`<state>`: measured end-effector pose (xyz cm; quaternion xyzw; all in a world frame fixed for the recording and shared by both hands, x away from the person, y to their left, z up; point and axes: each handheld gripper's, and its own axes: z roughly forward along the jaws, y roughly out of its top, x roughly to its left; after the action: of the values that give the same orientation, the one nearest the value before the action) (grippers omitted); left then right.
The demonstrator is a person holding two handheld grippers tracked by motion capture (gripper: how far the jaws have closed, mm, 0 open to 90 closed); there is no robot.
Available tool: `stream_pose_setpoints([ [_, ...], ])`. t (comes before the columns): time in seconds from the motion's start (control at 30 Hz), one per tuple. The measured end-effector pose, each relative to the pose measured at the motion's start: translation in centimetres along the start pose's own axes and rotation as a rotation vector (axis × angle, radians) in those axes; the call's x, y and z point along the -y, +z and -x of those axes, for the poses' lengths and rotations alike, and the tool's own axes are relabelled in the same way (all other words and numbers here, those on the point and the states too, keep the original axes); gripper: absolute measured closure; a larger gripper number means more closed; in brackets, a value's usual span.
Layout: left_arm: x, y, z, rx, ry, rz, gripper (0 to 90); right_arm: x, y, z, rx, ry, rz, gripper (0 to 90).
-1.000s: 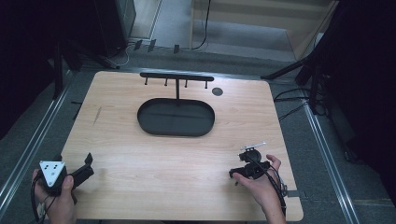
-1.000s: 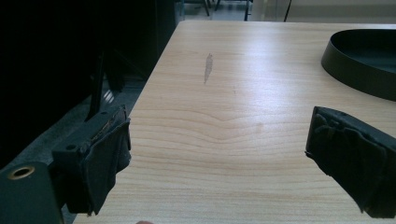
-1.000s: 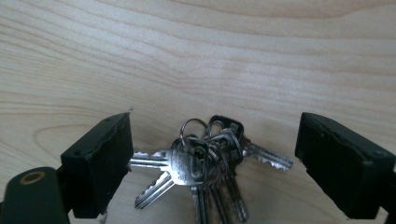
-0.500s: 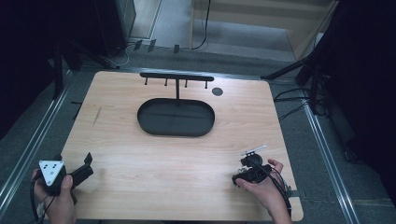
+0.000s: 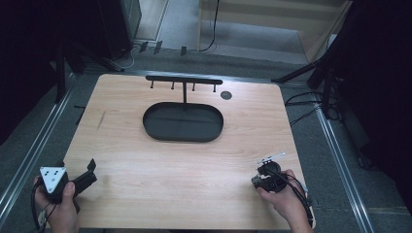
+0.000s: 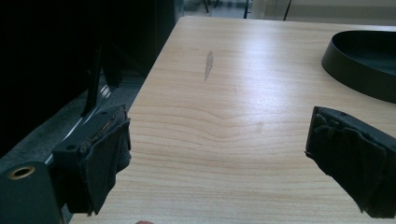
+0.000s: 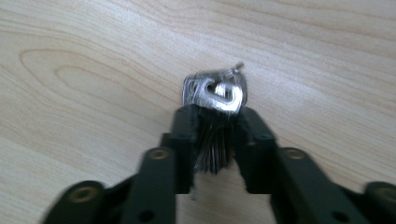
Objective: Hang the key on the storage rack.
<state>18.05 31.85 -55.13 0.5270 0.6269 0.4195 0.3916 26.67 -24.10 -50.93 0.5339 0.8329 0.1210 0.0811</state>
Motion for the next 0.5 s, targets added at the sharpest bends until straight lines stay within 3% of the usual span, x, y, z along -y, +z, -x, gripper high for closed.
stream_pose_setpoints([
  [0.03,0.0,0.0,0.0,-0.001,0.000,0.000,7.0,0.1,0.0,0.3,-0.013,-0.001,-0.005,80.9],
  [0.17,0.0,0.0,0.0,0.000,-0.001,0.000,7.0,0.1,-0.1,0.3,-0.014,-0.023,-0.008,83.9],
  [0.37,0.0,0.0,0.0,-0.001,-0.001,-0.001,7.0,-0.5,-0.7,0.1,0.031,-0.072,0.004,87.6],
  [0.43,0.0,0.0,-0.1,-0.001,-0.006,-0.002,7.0,-1.0,-1.1,-0.3,0.055,-0.128,-0.010,87.8],
  [0.5,0.0,0.0,-0.1,-0.001,-0.007,-0.002,7.0,-1.3,-1.3,-0.4,0.064,-0.141,-0.015,87.8],
])
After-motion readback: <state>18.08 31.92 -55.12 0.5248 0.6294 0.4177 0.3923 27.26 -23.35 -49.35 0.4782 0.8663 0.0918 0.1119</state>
